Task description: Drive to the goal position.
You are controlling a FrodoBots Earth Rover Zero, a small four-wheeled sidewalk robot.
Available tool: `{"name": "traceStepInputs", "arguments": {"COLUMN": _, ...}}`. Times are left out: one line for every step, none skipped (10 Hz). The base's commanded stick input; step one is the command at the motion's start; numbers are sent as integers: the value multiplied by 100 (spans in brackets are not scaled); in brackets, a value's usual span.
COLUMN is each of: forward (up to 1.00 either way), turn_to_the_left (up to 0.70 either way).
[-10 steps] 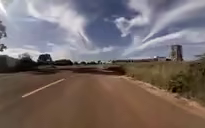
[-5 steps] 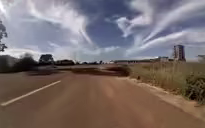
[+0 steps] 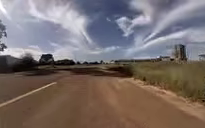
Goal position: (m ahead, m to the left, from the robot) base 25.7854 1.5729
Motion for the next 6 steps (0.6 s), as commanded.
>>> {"name": "traceStepInputs", "arguments": {"forward": 100, "turn_to_the_left": 0}}
{"name": "traceStepInputs", "arguments": {"forward": 100, "turn_to_the_left": 0}}
{"name": "traceStepInputs", "arguments": {"forward": 100, "turn_to_the_left": 0}}
{"name": "traceStepInputs", "arguments": {"forward": 100, "turn_to_the_left": 0}}
{"name": "traceStepInputs", "arguments": {"forward": 100, "turn_to_the_left": 0}}
{"name": "traceStepInputs", "arguments": {"forward": 100, "turn_to_the_left": 0}}
